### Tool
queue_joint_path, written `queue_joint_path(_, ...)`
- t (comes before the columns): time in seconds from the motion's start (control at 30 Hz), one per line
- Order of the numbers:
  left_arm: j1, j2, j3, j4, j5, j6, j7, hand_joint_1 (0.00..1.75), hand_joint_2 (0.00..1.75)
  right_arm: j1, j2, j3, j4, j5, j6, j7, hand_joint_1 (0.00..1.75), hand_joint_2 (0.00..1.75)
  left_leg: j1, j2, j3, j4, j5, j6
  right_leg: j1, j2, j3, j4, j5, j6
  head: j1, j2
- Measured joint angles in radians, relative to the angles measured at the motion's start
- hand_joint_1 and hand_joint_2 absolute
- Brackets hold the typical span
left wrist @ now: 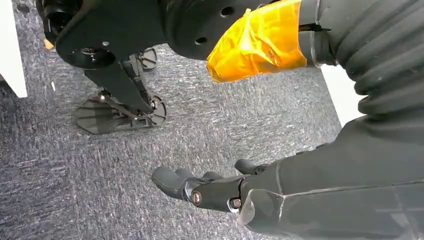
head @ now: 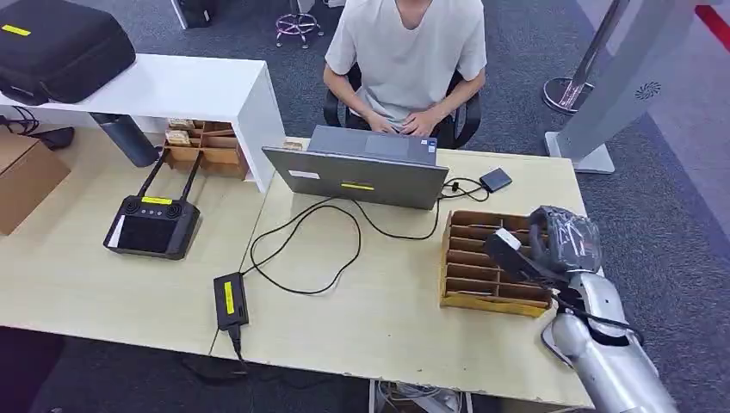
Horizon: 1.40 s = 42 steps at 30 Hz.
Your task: Pass the card to the sensor for recognition and then transmit it.
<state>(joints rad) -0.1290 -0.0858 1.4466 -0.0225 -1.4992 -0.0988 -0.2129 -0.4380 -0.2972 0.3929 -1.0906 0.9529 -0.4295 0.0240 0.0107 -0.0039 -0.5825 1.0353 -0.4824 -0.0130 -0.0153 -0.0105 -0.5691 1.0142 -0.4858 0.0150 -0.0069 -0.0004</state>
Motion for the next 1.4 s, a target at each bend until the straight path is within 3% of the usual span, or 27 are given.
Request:
queue_joint_path(0.43,-0.003,-0.002,0.000,0.000,0.000,0.002,0.003,0.00,1.75,0.001,0.000,-0.006,-0.003,-0.006,0.003,-0.003,1.75,1.75,0.000,0.000,0.000,0.000,0.000,0.000,0.000,0.000,0.000,0.000,0.000,0.000,0.000,0.000)
queue_joint_path(0.47,-0.003,-0.002,0.000,0.000,0.000,0.001,0.003,0.00,1.75,0.001,0.000,-0.006,-0.004,-0.006,0.003,-0.003,1.41,1.75,0.000,0.000,0.000,0.000,0.000,0.000,0.000,0.000,0.000,0.000,0.000,0.000,0.000,0.000)
queue_joint_path(0.5,-0.003,-0.002,0.000,0.000,0.000,0.001,0.003,0.00,1.75,0.001,0.000,-0.006,-0.004,-0.006,0.003,-0.003,0.23,1.75,0.000,0.000,0.000,0.000,0.000,0.000,0.000,0.000,0.000,0.000,0.000,0.000,0.000,0.000)
queue_joint_path(0.53,-0.003,-0.002,0.000,0.000,0.000,0.002,0.003,0.00,1.75,0.001,0.000,-0.006,-0.005,-0.006,0.003,-0.003,0.00,1.75,0.000,0.000,0.000,0.000,0.000,0.000,0.000,0.000,0.000,0.000,0.000,0.000,0.000,0.000)
queue_joint_path(1.4,-0.002,0.000,0.000,0.000,0.000,0.003,0.003,0.00,1.75,-0.006,0.000,-0.005,-0.019,0.002,0.001,0.003,0.00,1.75,0.000,0.000,0.001,0.000,0.001,0.000,0.000,0.000,0.001,0.000,0.002,0.001,0.000,0.000)
